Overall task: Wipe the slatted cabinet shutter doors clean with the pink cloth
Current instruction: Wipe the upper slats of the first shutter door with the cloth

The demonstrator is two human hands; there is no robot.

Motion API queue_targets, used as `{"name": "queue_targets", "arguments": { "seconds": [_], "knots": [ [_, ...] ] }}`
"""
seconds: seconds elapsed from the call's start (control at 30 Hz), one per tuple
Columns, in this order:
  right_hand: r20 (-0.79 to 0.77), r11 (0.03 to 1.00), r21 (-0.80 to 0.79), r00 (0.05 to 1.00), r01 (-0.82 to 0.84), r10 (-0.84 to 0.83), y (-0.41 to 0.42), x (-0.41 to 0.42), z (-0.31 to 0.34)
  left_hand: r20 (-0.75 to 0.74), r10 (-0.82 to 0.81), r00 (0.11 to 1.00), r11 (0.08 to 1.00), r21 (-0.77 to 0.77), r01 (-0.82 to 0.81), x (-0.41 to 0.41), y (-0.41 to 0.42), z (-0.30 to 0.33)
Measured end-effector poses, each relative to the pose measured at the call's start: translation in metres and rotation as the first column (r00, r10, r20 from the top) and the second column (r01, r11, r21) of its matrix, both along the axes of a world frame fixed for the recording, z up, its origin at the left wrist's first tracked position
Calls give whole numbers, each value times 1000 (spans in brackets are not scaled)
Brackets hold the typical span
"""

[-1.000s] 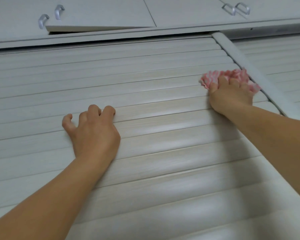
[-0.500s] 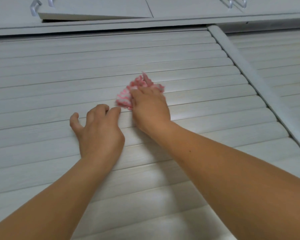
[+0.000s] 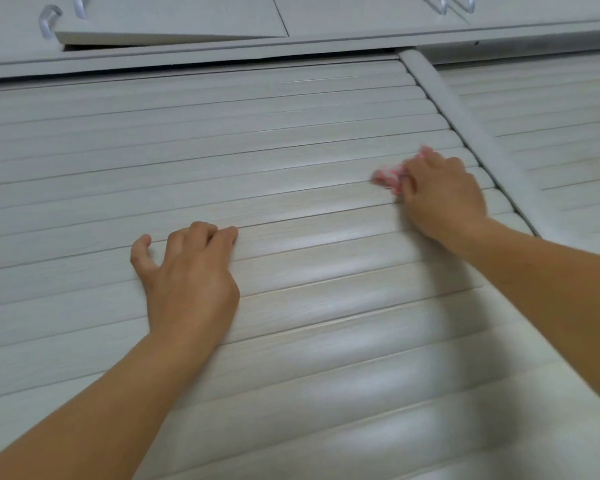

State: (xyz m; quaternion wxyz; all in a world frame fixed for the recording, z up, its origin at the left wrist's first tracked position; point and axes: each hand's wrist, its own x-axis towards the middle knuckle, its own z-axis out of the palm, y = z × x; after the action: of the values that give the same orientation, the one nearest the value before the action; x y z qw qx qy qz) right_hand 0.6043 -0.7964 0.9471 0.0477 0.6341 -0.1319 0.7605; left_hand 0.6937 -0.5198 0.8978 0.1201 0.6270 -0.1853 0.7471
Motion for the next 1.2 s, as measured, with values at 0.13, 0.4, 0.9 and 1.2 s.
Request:
{"name": "queue_targets", "arguments": {
  "seconds": [0.13,0.4,0.9,1.2],
  "knots": [
    [37,980,195,999,-29,22,-49,-11,-6,26,4,1000,1000,-5,-3,1,1,2],
    [235,974,217,972,-70,17,-22,13,-31,-22,-6,1000,1000,10,6,-3,3,-3],
    [-32,950,-267,987,-161,159,117,46,-34,-98,-73,993,997,26,75,-7,3,-14],
    [112,989,26,984,-144,140,90,36,-38,-56,-69,996,995,70,72,0,42,-29]
  ]
}}
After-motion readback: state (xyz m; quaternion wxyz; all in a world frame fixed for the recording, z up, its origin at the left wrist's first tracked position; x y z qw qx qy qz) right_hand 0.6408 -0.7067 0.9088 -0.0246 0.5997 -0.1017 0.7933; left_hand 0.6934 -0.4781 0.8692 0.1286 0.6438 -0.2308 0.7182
